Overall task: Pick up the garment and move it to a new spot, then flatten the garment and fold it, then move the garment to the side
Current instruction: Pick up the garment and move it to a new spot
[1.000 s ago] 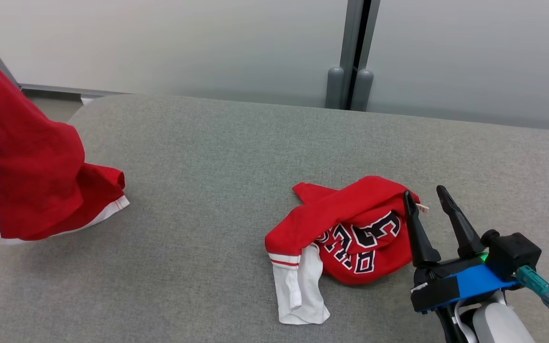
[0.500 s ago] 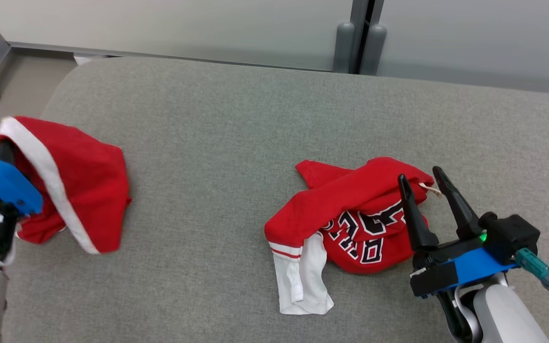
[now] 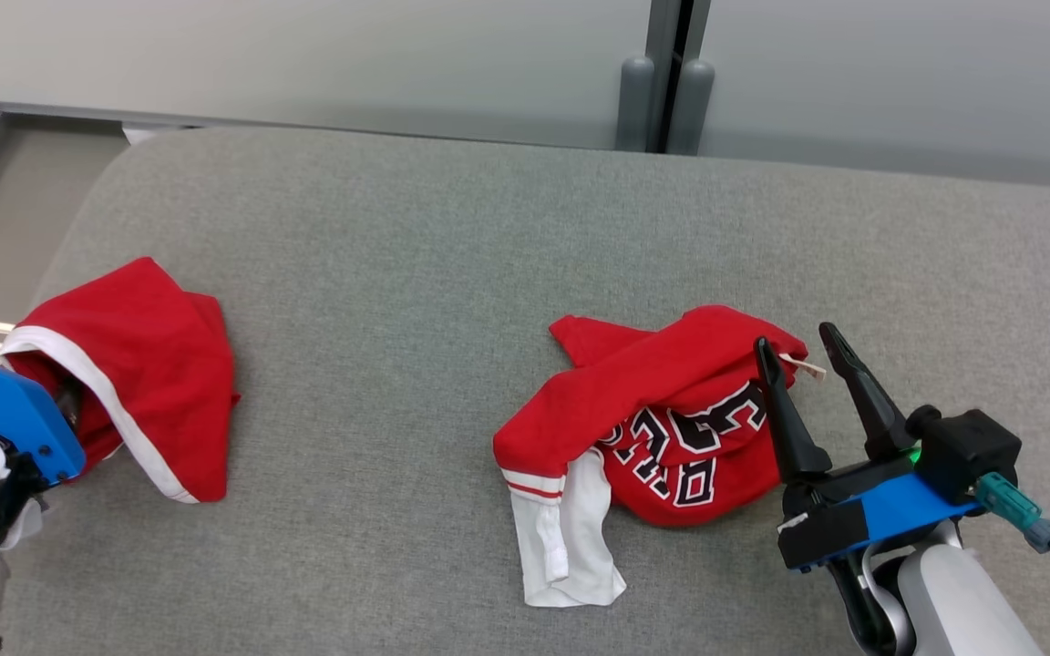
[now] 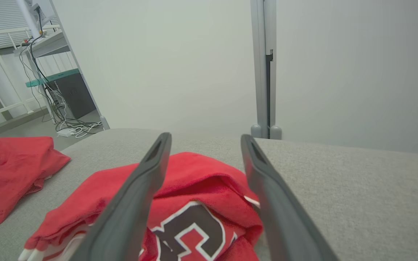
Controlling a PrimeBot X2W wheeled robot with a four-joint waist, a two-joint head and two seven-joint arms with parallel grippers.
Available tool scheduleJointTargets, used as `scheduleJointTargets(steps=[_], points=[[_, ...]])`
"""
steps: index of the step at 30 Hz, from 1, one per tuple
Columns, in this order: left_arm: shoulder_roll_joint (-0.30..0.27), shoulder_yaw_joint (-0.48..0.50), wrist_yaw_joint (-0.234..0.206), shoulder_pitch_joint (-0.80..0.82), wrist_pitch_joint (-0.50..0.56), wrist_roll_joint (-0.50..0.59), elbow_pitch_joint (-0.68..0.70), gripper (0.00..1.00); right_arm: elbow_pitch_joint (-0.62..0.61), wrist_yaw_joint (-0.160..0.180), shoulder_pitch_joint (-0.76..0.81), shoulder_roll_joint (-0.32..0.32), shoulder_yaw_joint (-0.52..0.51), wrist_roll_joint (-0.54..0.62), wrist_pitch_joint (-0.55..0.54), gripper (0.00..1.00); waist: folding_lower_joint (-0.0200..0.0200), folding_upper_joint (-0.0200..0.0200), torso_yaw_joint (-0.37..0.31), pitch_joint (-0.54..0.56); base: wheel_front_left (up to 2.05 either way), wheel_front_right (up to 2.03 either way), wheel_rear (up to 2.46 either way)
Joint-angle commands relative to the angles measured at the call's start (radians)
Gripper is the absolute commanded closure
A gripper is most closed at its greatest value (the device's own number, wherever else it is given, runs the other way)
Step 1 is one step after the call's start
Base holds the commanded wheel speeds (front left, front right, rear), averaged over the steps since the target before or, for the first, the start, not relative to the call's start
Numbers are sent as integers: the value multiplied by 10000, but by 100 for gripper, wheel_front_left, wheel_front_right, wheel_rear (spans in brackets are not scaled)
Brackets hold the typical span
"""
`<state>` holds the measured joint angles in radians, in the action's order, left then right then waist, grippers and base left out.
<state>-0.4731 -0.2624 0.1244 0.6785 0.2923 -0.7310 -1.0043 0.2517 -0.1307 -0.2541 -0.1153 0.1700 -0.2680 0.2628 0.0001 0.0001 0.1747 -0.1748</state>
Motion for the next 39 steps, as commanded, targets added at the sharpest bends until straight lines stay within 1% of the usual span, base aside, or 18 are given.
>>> scheduleJointTargets(steps=[1, 4, 10, 12, 15, 18, 19, 23, 26, 30, 35, 39], points=[[-174, -120, 87, 185, 154, -81, 74, 0, 43, -1, 159, 59, -64, -41, 28, 0, -1, -1, 26, 180, 0, 0, 0], [-317, -431, 87, 184, 513, -195, 442, 0, 71, -2, 207, 127, -69, -57, 28, 0, -1, -1, 115, 429, 0, 0, 0], [-846, -978, 63, 72, 1396, -478, 1659, 0, 134, -1, 417, 240, -170, -82, 28, 0, -1, -1, 250, 905, 0, 0, 0], [-1130, -1180, 62, -39, 1712, -436, 2242, 0, 131, -1, 496, 280, -197, -83, 30, 0, -1, -1, 251, 1031, 0, 0, 0], [-1475, -1236, 47, -157, 1632, -305, 3353, 0, 82, -1, 594, 316, -292, -88, 30, 0, -1, -1, 206, 1153, 0, 0, 0], [-1624, -1166, -167, -465, 1232, -183, 4604, 0, 38, -2, 674, 356, -352, -79, 28, 0, -1, -1, 84, 1266, 0, 0, 0], [-1624, -1166, -167, -465, 1232, -183, 4604, 0, 38, -2, 674, 356, -352, -79, 28, 0, -1, -1, 84, 1266, 0, 0, 0], [-1611, -921, -759, -1118, 326, 26, 6400, 0, 8, -1, 759, 360, -404, -20, 28, 0, -1, -1, -214, 1417, 0, 0, 0], [-1419, -829, -1351, -1806, -415, 257, 7644, 0, 1, -1, 760, 294, -439, 13, 30, 0, -1, -1, -506, 1514, 0, 0, 0], [-1142, -681, -1918, -2726, -1499, 542, 8781, 0, -15, -1, 769, 212, -369, 41, 30, 0, -1, -1, -978, 1630, 0, 0, 0], [-532, -618, -2417, -3828, -3087, 804, 9460, 0, 9, -2, 795, 123, -233, -16, 30, 0, -1, -1, -1515, 1727, 0, 0, 0], [-27, -632, -2620, -4556, -4257, 950, 9472, 0, 7, -2, 808, 59, -45, -61, 28, 0, -1, -1, -1861, 1755, 0, 0, 0]])
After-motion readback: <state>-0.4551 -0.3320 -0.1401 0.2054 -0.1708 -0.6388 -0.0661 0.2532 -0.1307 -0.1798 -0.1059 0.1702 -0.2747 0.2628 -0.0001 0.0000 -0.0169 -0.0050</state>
